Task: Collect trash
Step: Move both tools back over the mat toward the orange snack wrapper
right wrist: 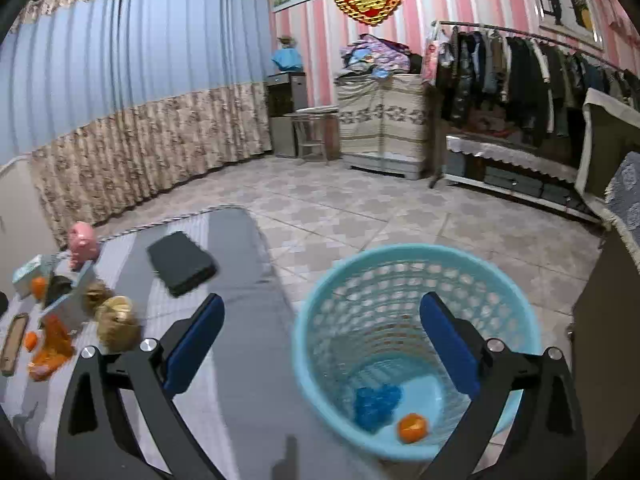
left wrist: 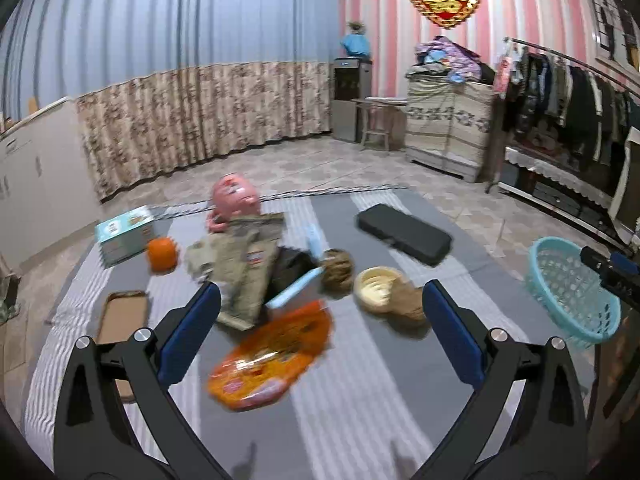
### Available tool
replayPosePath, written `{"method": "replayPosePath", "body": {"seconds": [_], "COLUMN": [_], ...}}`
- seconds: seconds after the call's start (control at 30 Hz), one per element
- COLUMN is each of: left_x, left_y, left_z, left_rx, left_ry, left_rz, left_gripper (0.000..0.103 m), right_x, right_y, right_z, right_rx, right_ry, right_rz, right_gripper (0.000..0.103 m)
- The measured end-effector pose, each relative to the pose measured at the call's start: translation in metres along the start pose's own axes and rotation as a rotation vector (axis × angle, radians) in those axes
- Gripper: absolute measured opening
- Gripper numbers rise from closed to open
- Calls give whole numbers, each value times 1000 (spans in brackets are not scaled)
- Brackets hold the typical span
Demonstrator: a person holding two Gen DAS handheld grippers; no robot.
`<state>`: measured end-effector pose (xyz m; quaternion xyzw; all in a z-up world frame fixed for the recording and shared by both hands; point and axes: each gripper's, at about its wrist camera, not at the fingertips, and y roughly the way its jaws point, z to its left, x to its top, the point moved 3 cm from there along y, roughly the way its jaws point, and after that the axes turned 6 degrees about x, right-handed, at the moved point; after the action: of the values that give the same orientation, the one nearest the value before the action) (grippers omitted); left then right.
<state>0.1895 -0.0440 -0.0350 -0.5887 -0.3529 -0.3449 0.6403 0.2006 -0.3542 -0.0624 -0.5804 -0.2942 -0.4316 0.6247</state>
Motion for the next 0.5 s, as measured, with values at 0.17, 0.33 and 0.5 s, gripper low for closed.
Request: {"method": "replayPosePath", "body": {"seconds": [0.17, 0.33, 0.5], "left_x": [-14, -36, -54], "left_y": [6, 20, 38], "left_z": [41, 72, 85], "left_rx": [59, 105, 79], "left_ry": [-28, -40, -83], "left_rz": [33, 85, 155], "left_gripper": [98, 97, 97], "right_x": [-11, -29, -39], "right_y": [9, 19, 29], "right_z": [41, 77, 99], "right_rx": [80, 149, 147], "right_ry": [-13, -47, -110], "right_rz": [31, 86, 125], "right_gripper": [96, 96, 96]}}
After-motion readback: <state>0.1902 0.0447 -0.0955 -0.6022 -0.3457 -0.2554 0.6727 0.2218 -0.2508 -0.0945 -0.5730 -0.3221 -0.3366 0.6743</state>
